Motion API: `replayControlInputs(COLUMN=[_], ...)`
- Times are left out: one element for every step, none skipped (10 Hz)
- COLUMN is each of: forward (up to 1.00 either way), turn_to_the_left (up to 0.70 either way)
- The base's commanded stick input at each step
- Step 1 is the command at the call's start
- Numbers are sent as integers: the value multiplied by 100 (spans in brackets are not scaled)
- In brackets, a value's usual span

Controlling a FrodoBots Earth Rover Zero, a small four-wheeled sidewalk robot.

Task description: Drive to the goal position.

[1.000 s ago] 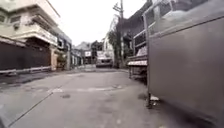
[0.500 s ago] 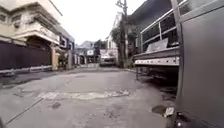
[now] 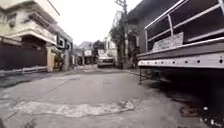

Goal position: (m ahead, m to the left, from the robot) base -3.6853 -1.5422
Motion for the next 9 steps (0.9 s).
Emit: replayControlInputs(forward=[100, 100, 85, 85, 85, 85, 85, 85, 85], turn_to_the_left=[0, 0, 0, 0, 0, 0, 0, 0, 0])
